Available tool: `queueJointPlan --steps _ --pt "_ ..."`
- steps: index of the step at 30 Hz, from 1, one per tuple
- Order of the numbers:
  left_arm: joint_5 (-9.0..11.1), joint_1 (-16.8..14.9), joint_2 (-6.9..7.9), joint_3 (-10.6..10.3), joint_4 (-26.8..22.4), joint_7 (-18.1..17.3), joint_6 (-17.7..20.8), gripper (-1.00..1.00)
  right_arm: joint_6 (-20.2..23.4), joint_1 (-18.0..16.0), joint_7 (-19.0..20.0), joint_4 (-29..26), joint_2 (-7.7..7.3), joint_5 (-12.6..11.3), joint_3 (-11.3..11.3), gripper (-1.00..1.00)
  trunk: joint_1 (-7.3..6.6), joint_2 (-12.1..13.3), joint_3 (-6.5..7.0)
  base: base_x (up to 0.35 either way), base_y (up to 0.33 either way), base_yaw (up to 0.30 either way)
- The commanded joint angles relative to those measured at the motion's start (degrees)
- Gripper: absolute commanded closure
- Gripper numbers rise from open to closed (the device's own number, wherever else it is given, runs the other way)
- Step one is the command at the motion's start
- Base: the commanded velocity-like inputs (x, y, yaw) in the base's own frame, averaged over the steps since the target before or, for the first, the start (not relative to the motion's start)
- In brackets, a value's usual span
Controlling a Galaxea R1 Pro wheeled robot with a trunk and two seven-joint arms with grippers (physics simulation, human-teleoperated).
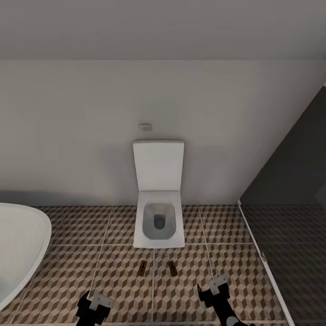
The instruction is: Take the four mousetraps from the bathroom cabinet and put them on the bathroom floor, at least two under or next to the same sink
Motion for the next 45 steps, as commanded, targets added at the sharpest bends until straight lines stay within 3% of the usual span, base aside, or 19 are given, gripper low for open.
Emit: queueJointPlan --steps 1,45 --pt "0.4 -0.1 -0.04 -0.5 0.2 0.1 -0.3 -1.00 0.0 0.0 -0.6 0.1 0.02 0.5 0.2 -1.00 0.03 -0.1 0.01 0.000 0.000 0.000" --pt "0.4 -0.1 -0.11 -0.5 0.2 0.1 -0.2 -1.00 0.0 0.0 -0.6 0.1 0.02 0.5 0.2 -1.00 0.03 -0.1 4.09 0.000 0.000 0.000"
